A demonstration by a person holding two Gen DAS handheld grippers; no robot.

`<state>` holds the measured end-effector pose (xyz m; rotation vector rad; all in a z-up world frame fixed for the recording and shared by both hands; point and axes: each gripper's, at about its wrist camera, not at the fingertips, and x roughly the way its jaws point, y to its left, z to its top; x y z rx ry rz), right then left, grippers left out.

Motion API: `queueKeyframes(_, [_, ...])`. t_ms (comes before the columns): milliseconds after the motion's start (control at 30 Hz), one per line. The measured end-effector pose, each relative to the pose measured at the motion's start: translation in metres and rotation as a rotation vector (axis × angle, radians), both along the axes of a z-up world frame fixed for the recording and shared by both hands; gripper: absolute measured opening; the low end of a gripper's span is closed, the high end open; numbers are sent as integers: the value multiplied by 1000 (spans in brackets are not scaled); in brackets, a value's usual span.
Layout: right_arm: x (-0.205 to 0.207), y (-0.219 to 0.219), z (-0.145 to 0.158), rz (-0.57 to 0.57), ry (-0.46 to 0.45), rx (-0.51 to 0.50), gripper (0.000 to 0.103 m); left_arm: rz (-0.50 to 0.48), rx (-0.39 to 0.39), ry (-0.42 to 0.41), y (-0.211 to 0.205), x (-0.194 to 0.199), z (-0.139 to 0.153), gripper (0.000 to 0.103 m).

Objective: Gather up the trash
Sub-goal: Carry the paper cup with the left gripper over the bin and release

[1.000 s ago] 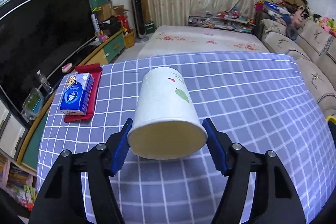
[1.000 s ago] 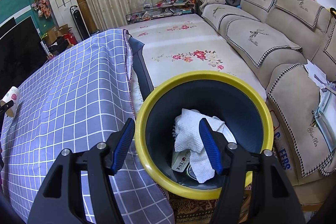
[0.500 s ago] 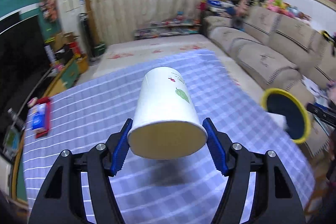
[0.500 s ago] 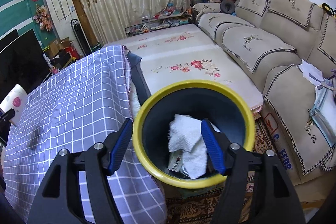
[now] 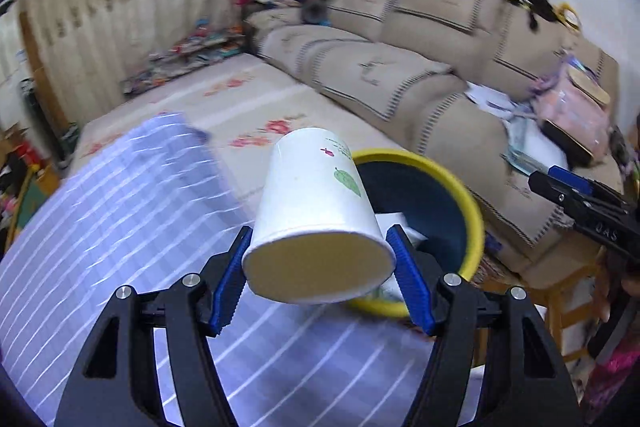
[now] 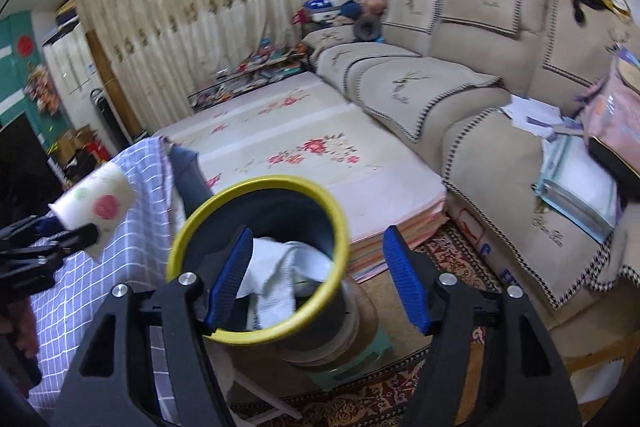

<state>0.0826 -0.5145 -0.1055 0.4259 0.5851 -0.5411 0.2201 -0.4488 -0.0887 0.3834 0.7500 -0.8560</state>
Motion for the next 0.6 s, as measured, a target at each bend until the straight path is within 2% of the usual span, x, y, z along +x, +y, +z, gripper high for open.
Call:
queueKeyframes(167, [-15,-16,-1,-33,-11,11,65,-46,39,61,-64,-1,-22,68])
queueKeyframes(367, [-20,-20,1,-36,-18,13,65,-35,83,81,-96,15,-49,75])
queueKeyframes(467, [-19,-18,4,-29,-28,12,65,-18,74,88,-89,20,-50,78])
queueKeyframes(567, [-16,-12,8,-12,-35,4,65,-2,24,73,-61,19,-34,90])
queueKeyframes(600, [-15,-10,9,-6,-38,0,65,7,-17,56,-50,18,-25,94])
